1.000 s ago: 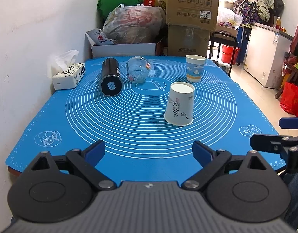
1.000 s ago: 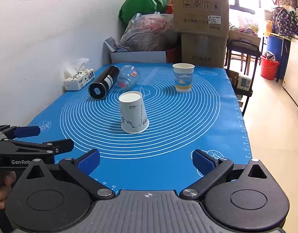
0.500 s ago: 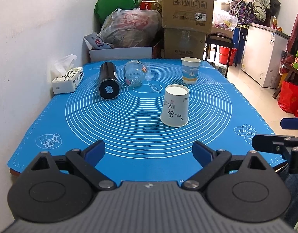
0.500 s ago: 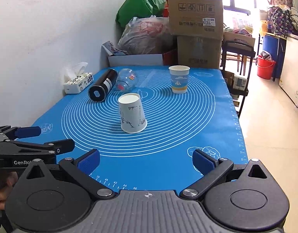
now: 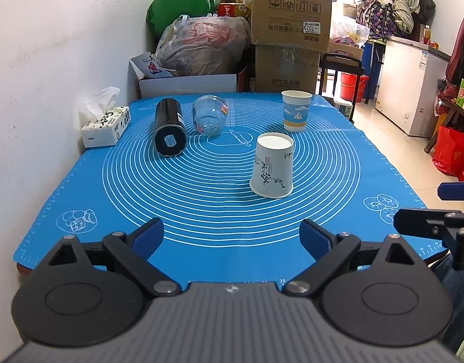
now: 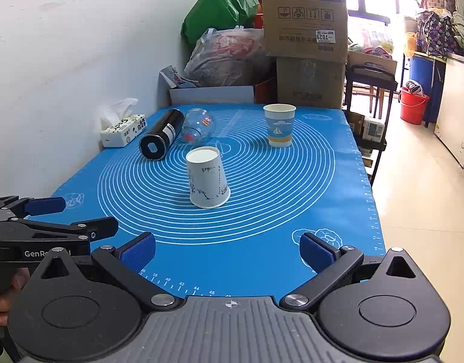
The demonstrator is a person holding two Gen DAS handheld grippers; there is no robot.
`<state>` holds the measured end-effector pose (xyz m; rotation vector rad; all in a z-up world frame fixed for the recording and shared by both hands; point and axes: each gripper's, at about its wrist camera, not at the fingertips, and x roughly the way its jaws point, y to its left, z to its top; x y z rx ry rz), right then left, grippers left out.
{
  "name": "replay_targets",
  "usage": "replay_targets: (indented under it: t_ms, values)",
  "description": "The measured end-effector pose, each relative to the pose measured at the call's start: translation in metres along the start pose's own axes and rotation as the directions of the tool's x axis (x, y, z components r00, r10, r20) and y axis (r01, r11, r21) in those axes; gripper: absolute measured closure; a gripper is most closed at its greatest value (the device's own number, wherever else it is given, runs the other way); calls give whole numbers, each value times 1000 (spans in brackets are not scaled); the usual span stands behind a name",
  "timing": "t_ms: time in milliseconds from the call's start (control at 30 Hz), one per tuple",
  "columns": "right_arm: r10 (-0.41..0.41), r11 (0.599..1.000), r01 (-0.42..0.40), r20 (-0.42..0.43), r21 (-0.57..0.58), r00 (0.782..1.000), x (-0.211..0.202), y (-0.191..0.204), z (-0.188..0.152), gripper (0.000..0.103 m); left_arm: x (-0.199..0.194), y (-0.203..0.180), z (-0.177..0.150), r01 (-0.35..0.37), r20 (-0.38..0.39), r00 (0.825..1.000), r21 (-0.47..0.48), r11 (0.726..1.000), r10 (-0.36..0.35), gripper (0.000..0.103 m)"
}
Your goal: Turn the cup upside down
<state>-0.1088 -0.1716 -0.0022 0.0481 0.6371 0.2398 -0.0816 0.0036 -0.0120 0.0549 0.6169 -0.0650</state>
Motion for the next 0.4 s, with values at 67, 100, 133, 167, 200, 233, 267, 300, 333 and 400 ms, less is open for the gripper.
replay_targets:
  t_ms: [67, 100, 133, 167, 200, 233, 267, 300, 333, 400]
  values:
    - [3, 1000, -3, 0, 3, 1000, 0, -1, 0, 0, 0, 0, 0, 0, -1, 1000, -1, 1000, 0, 7]
    - [6, 1000, -6, -1, 6, 1000, 0, -1, 1, 0, 0, 0, 0, 0, -1, 1000, -1, 1000, 0, 7]
    - [9, 1000, -9, -1, 9, 1000, 0, -1, 1, 0, 0, 0, 0, 0, 0, 1000, -1, 1000, 0, 7]
    - [10, 1000, -10, 0, 10, 1000, 0, -1, 1, 0, 0, 0, 0, 0, 1, 1000, 0, 1000, 0, 7]
    - [8, 1000, -8, 0, 9, 1000, 0, -1, 1, 0, 0, 0, 0, 0, 2, 1000, 0, 1000, 0, 7]
    - [7, 1000, -7, 0, 9, 1000, 0, -1, 1, 0, 0, 1, 0, 0, 1, 1000, 0, 1000, 0, 7]
    - [8, 1000, -8, 0, 10, 1000, 0, -1, 1, 0, 0, 1, 0, 0, 1, 1000, 0, 1000, 0, 7]
    - [7, 1000, -7, -1, 10, 1000, 0, -1, 1, 0, 0, 1, 0, 1, 1, 1000, 0, 1000, -1, 7]
    - [7, 1000, -7, -2, 10, 1000, 0, -1, 1, 0, 0, 0, 0, 1, 1, 1000, 0, 1000, -1, 7]
    - [8, 1000, -8, -3, 10, 1000, 1, -1, 0, 0, 0, 1, 0, -1, 0, 1000, -1, 1000, 1, 7]
